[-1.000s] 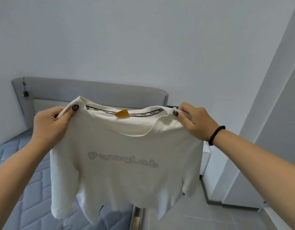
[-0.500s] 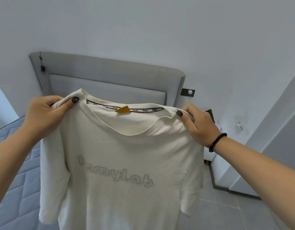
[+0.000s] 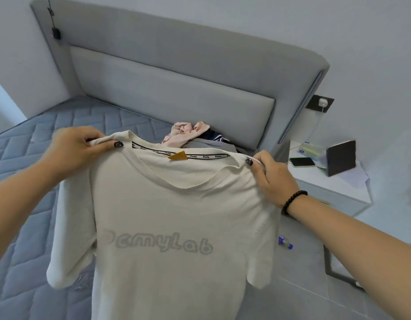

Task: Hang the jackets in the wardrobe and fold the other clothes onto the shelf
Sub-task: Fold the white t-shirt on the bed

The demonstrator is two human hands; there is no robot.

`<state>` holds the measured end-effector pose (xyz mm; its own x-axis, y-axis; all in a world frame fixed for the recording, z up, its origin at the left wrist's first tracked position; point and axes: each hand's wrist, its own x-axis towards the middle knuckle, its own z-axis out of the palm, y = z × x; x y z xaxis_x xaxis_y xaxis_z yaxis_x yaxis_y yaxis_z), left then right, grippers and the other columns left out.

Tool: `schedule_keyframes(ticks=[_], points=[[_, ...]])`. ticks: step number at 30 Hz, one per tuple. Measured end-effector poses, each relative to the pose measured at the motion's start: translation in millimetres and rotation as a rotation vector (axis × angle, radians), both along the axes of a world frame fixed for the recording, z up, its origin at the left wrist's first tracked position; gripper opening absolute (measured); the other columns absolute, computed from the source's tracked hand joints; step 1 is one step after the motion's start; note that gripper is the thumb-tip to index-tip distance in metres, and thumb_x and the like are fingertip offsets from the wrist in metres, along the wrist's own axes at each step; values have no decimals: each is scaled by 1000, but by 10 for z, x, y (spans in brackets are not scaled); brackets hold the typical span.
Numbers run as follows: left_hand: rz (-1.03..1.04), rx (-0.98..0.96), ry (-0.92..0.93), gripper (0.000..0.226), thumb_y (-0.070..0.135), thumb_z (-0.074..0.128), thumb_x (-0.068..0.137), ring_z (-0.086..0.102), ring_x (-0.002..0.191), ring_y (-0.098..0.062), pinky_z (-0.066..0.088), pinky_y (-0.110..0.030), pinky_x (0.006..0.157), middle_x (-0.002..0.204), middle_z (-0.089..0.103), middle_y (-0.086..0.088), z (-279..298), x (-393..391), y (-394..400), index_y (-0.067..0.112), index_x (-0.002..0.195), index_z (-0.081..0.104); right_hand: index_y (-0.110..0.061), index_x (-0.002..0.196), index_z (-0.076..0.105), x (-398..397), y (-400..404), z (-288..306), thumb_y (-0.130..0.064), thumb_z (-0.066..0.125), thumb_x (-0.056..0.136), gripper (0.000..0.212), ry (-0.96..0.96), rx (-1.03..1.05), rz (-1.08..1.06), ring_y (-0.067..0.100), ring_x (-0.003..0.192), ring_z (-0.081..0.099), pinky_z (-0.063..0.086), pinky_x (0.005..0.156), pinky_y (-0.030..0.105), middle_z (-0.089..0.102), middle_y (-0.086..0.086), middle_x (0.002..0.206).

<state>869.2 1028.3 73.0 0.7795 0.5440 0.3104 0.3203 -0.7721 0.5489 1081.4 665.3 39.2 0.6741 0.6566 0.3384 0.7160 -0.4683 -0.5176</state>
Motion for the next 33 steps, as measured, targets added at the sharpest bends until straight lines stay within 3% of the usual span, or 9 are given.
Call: schedule_keyframes(ticks=[5,8,11,15,19,22,27,29,33], points=[[19,120,49,43,57,64,75,53,76,-24,37,-30,70,74,58,-6,-270,1382,794,14,76,64,-11,95,52,1336,1007,-480,-37,40,100,29,-63,-27,-105,34,73,56,43,62,40,57,5,70],[143,157,-29,47,47,69,83,53,107,-32,42,-43,91,111,59,-15,-682,2048,1102,12,114,62,-11,107,55,1995,1583,-801,-29,39,100,25,-64,-22,-232,35,92,57,44,76,41,64,14,98],[205,108,22,63,37,60,93,33,135,-33,29,-47,110,146,37,-18,-1505,2312,1035,8,144,35,-12,131,45,2213,1982,-1414,-16,43,97,34,-17,-55,-309,28,120,47,36,97,39,49,8,133],[67,43,320,69,34,49,97,16,146,-31,16,-42,118,159,18,-15,-2832,1930,591,5,152,18,-10,138,38,1698,2067,-2499,-13,47,93,46,76,-154,-134,28,131,35,33,101,39,37,10,143],[-2,-64,579,73,43,36,99,-6,149,-17,3,-35,121,163,-4,-4,-3903,1192,143,14,155,-1,-13,147,24,875,1870,-3462,-18,44,96,56,248,-311,-20,21,145,9,20,114,35,12,9,158],[8,-120,692,75,52,26,96,-17,145,-9,-2,-33,120,161,-14,2,-4449,698,-127,19,152,-11,-16,151,13,250,1687,-4000,-24,37,99,57,332,-418,43,22,147,-5,8,120,36,-6,7,160],[30,-50,833,75,63,-3,89,-20,146,-14,0,-42,121,160,-19,2,-5033,-61,-625,21,152,-12,-18,152,-3,-625,1386,-4614,-33,27,100,62,354,-608,125,25,143,-26,-14,116,43,-34,6,151],[94,-46,814,74,59,4,92,-10,149,-19,0,-45,121,163,-9,-1,-5164,-313,-900,20,155,-3,-16,153,4,-926,1191,-4789,-38,28,98,64,334,-647,143,28,143,-23,-13,116,50,-29,6,154],[177,-19,750,70,54,13,95,5,150,-24,2,-44,120,163,3,-4,-5366,-538,-1104,20,156,6,-13,149,28,-1381,821,-5027,-46,39,91,67,210,-589,171,30,147,12,15,112,56,11,9,160]])
